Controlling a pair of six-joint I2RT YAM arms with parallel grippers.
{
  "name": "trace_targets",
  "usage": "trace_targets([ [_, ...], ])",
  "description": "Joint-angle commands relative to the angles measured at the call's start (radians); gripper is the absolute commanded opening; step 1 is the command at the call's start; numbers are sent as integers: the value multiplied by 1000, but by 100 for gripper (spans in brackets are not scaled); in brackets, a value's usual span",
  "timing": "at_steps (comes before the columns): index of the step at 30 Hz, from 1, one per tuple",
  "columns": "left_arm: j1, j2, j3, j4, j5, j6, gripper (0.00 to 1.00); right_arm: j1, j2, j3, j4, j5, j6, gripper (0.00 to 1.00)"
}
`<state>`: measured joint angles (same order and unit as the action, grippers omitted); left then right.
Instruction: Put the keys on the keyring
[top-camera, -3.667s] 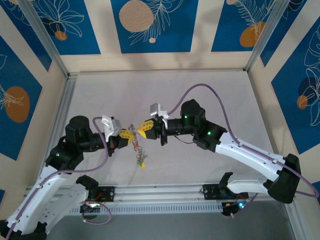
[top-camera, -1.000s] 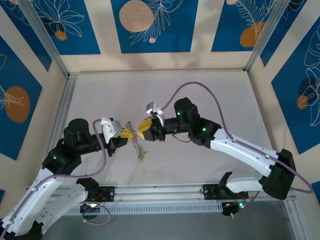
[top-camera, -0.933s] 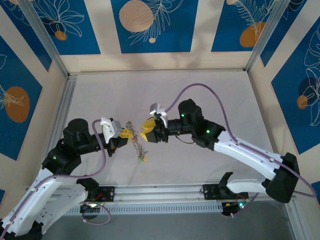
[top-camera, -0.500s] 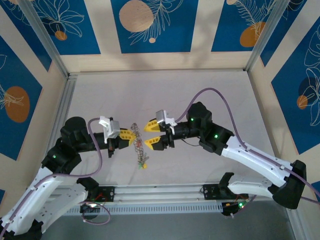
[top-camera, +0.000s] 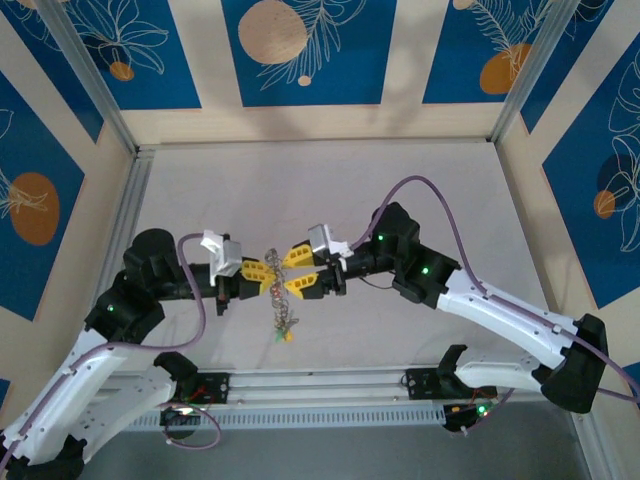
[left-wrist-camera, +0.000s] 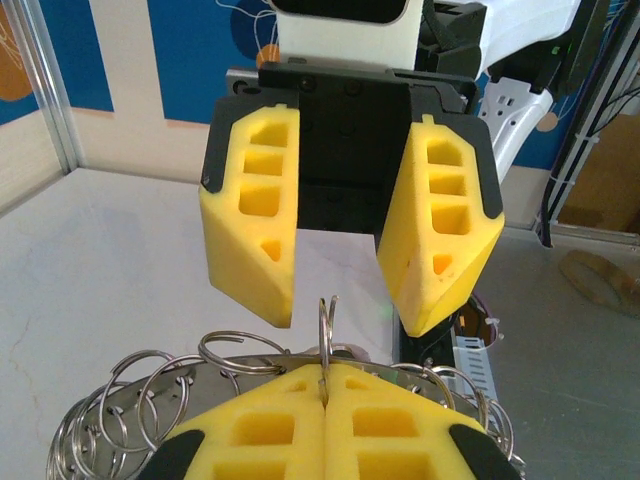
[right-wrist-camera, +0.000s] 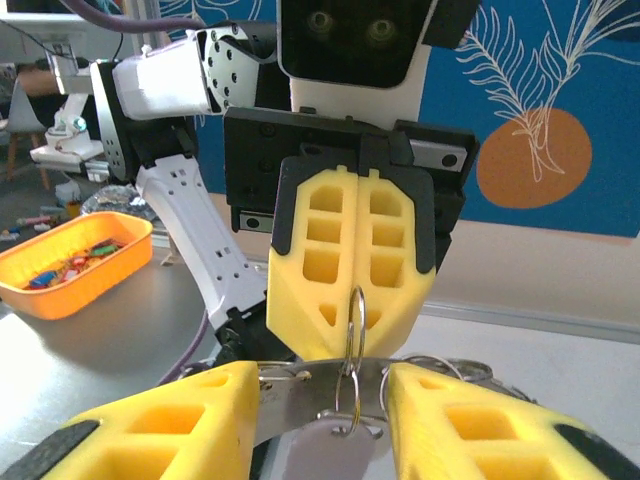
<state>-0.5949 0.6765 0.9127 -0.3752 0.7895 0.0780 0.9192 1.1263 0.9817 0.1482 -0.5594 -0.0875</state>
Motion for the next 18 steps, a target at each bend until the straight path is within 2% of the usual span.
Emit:
trace_targets([
  [1,-15,-7,41,41,36,9,0,11,13,41,40,-26,-4,34],
  [9,-19,-9,40,41,37,9,0,13,56,69,27,-20,12,28],
  [14,-20,-14,34,51,16,11,0,15,58,68,29,-22,12,17],
  [16,-19,-24,26,67,5,7,0,14,57,68,21,-20,9,17],
  [18,-20,-31,21,80,-4,2,0,14,54,64,16,-21,9,21],
])
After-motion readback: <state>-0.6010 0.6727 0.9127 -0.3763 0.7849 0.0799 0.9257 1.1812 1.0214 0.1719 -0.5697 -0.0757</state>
